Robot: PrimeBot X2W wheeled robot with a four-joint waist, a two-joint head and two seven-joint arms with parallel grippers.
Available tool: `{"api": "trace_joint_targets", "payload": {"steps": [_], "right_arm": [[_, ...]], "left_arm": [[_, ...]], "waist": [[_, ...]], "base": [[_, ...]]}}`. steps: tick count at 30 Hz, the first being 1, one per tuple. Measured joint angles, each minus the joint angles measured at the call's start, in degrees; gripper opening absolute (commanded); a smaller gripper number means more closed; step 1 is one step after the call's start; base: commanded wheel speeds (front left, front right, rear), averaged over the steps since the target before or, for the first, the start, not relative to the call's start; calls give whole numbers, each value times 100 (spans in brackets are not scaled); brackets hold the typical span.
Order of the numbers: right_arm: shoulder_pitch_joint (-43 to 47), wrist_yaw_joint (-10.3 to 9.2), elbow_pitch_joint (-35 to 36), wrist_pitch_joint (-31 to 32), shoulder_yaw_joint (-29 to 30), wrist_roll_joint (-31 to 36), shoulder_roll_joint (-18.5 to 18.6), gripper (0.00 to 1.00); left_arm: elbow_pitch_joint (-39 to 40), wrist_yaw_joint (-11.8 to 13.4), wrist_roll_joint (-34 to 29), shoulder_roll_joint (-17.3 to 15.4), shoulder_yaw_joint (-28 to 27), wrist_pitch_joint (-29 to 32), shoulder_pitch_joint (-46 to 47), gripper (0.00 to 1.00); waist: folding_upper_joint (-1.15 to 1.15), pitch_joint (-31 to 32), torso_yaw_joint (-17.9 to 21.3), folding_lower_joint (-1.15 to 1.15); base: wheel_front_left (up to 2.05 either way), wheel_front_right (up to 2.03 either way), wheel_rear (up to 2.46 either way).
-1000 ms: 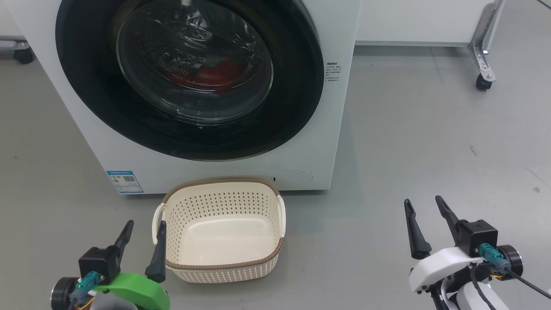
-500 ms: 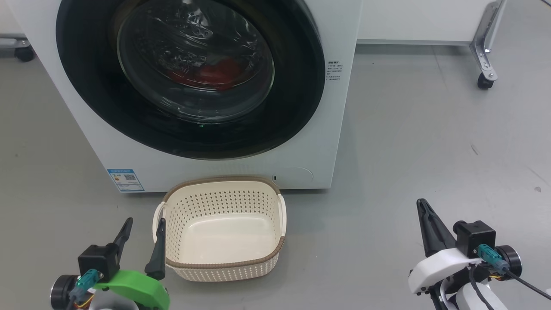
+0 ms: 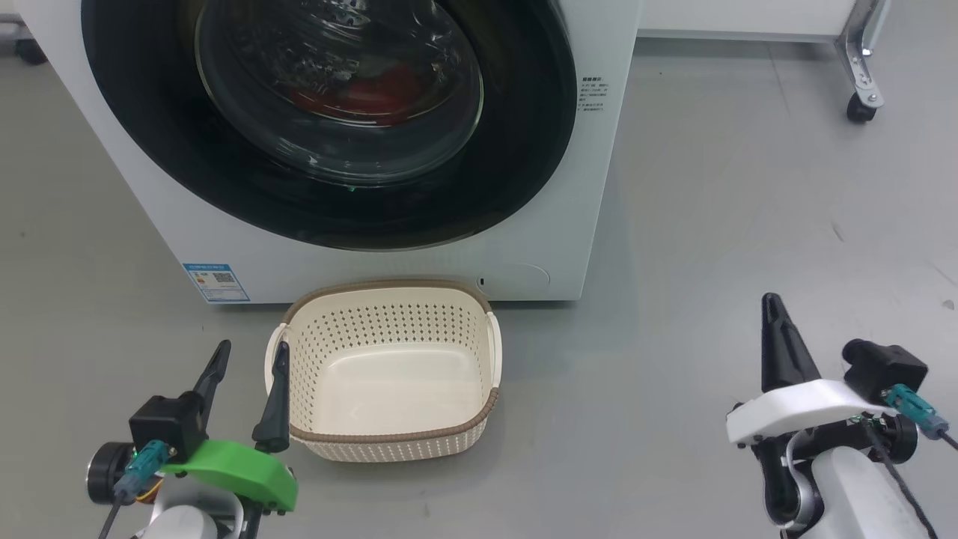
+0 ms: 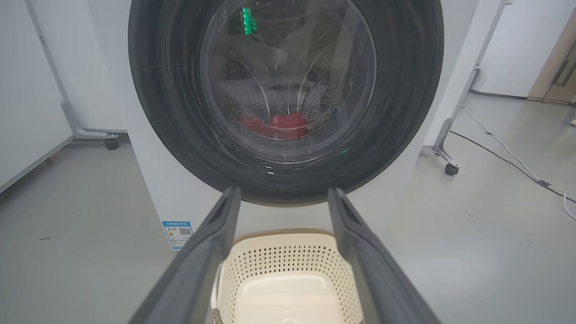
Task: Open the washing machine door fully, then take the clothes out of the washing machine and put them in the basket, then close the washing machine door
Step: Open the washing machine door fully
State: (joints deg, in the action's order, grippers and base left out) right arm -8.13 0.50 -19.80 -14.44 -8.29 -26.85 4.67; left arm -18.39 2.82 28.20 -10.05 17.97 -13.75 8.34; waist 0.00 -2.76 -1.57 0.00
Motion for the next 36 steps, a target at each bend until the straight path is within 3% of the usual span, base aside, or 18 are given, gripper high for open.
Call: {"api": "trace_joint_targets", "payload": {"steps": [8,17,24,29,36], "right_arm": [[-594,411,-5,191,691,-1631,-158,0],[-1543,543,-96,934,1200,-3444,-181,0],[-2328,547,-142,1577,1383,-4353,-176,0],[-2916,532,-198,1968,1424,-4620,-155,0],[-3757,311,-321,2430,1414,-4727,2,0]], "left_arm": [[231,-1,-47,12,-1,-1,363,100],[461,-3,-124,52,-4,-14,772,100],[610,-11,-167,115,5,-45,1018,100],[699,-16,-175,156,14,-47,1172,100],[778,-67,-212,234,60,-52,1396,100]], "waist": [[0,-383,-77,0],[0,-878,-208,0],[0,-1276,-320,0],[0,-1572,-409,0],[0,-1983,-541,0]], "base": [[0,0,0],[0,0,0],[0,0,0],[0,0,0],[0,0,0]]}}
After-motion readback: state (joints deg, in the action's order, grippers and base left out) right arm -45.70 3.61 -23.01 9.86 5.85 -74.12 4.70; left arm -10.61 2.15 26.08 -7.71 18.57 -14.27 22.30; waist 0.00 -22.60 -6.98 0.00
